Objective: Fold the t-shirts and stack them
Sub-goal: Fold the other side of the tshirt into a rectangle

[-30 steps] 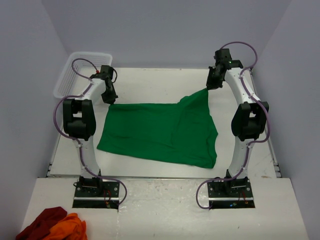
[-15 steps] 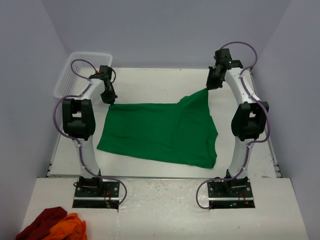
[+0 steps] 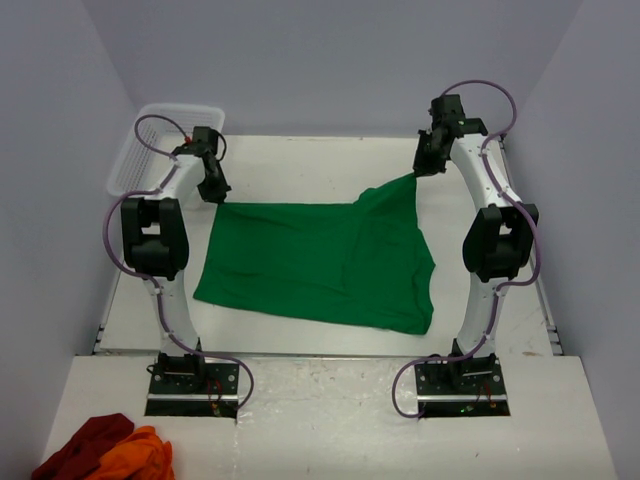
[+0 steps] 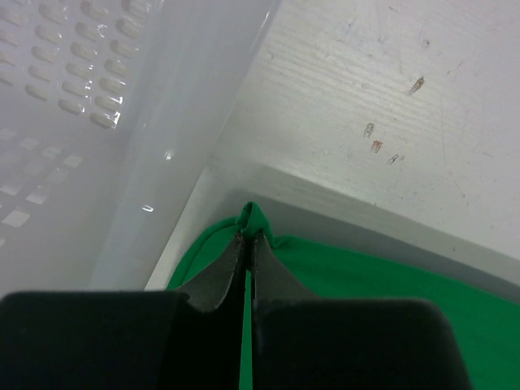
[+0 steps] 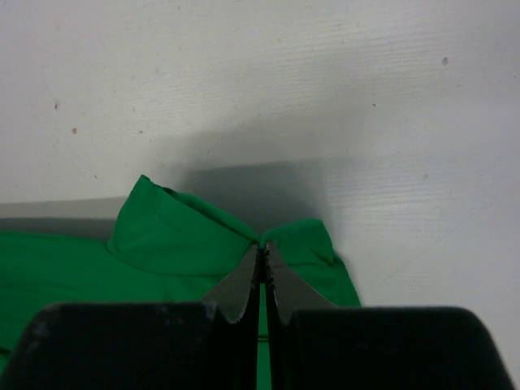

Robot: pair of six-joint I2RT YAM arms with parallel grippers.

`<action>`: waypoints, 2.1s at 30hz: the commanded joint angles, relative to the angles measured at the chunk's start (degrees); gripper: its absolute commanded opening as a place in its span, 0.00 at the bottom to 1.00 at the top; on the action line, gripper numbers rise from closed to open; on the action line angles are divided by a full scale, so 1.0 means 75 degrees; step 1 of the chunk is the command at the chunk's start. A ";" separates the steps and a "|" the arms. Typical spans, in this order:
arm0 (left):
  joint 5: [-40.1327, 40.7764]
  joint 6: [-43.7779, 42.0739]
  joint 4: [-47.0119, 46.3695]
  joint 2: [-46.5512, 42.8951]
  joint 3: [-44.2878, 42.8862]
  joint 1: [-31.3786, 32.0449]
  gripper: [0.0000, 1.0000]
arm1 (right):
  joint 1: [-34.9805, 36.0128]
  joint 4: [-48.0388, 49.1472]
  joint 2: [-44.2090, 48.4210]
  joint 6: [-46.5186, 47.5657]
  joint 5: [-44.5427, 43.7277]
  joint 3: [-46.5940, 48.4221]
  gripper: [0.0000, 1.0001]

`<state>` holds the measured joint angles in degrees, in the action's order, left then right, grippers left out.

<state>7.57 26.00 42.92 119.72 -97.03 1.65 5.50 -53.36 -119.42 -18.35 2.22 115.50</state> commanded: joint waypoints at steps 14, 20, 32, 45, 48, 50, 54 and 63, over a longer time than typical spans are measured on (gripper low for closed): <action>-0.0002 -0.0056 -0.0120 -0.0435 -0.0480 -0.0103 0.00 | -0.0077 0.0212 0.0605 0.0091 0.0009 -0.0082 0.00; -0.0119 -0.0056 -0.0132 -0.0400 -0.0480 -0.0091 0.00 | -0.0065 0.0049 0.0547 0.0056 0.0009 -0.0002 0.00; 0.0033 -0.0021 -0.0390 -0.0693 -0.0129 -0.0091 0.00 | -0.0065 0.0436 0.0688 0.0126 0.0009 -0.0377 0.00; -0.0388 0.0154 -0.0578 -0.1443 0.0632 -0.0079 0.00 | 0.0028 0.1045 0.1683 0.0021 0.0114 -0.1712 0.00; -0.0553 0.0225 -0.0542 -0.1700 0.0983 -0.0056 0.00 | 0.0157 0.1126 0.1999 -0.0038 -0.0014 -0.2157 0.00; -0.0459 0.0236 -0.0589 -0.1864 0.1195 -0.0033 0.00 | 0.0274 0.1255 0.2303 -0.0143 -0.0049 -0.2590 0.00; -0.0389 0.0236 -0.0578 -0.2356 0.1769 -0.0033 0.00 | 0.0427 0.1326 0.2796 -0.0342 -0.0167 -0.3189 0.00; -0.0166 0.0576 -0.0601 -0.3364 0.2835 -0.0033 0.00 | 0.0779 0.1268 0.4189 -0.0858 -0.0565 -0.4734 0.00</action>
<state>5.06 28.64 39.88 99.04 -77.71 1.63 10.70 -44.49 -93.38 -22.39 0.75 82.41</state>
